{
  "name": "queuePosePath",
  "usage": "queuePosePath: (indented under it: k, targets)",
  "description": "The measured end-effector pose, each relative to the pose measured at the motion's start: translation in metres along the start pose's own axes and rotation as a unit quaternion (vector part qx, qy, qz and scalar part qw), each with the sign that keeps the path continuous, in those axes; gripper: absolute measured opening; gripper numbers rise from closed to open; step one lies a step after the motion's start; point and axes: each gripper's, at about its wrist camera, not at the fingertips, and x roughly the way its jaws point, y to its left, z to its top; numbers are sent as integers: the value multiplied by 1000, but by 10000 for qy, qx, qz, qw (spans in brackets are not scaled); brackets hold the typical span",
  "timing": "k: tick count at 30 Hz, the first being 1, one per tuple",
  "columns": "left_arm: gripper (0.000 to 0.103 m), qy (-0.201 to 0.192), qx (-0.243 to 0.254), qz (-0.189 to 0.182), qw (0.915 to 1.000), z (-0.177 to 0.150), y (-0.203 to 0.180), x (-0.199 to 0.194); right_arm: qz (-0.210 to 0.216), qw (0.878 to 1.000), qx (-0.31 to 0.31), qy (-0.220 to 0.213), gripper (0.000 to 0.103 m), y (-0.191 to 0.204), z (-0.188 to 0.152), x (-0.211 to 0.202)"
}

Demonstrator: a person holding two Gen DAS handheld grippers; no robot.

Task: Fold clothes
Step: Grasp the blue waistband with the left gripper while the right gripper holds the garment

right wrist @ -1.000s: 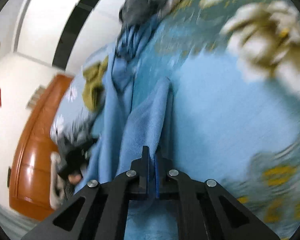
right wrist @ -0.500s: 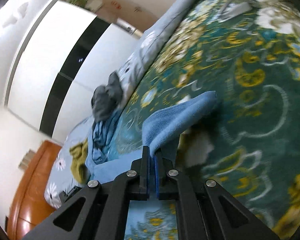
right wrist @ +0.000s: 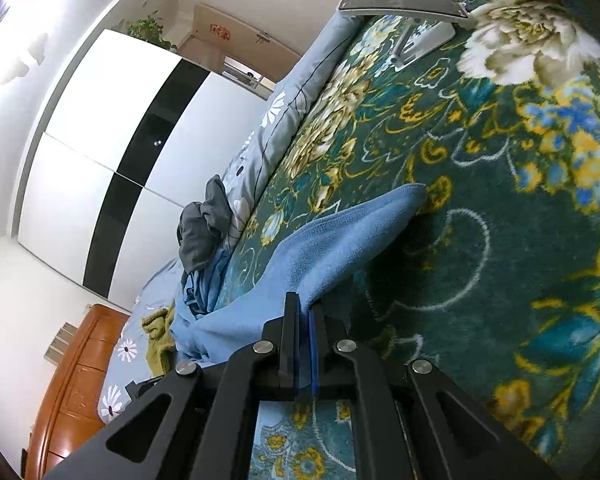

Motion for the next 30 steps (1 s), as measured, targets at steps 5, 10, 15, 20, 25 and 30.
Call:
queuePosePath:
  k: [5, 10, 15, 20, 25, 30]
  targets:
    - [3, -539, 571, -76, 9969, -19, 4, -75, 48, 10000, -49, -19, 4, -2, -3, -13]
    - [3, -884, 1159, 203, 9891, -56, 20, -148, 152, 9998, 37, 92, 4, -12, -8, -21]
    - [3, -580, 1708, 384, 9828, -98, 32, -192, 101, 9999, 85, 22, 4, -26, -13, -38]
    - [3, -181, 2180, 458, 9747, -129, 23, -185, -79, 9989, 403, -208, 4, -48, -2, -54]
    - [7, 243, 2001, 447, 9785, -123, 29, -177, -323, 9991, 235, -135, 4, -49, -3, -55]
    - [40, 111, 2116, 626, 9753, -108, 41, -194, -364, 9987, 353, -75, 4, -56, -6, -53]
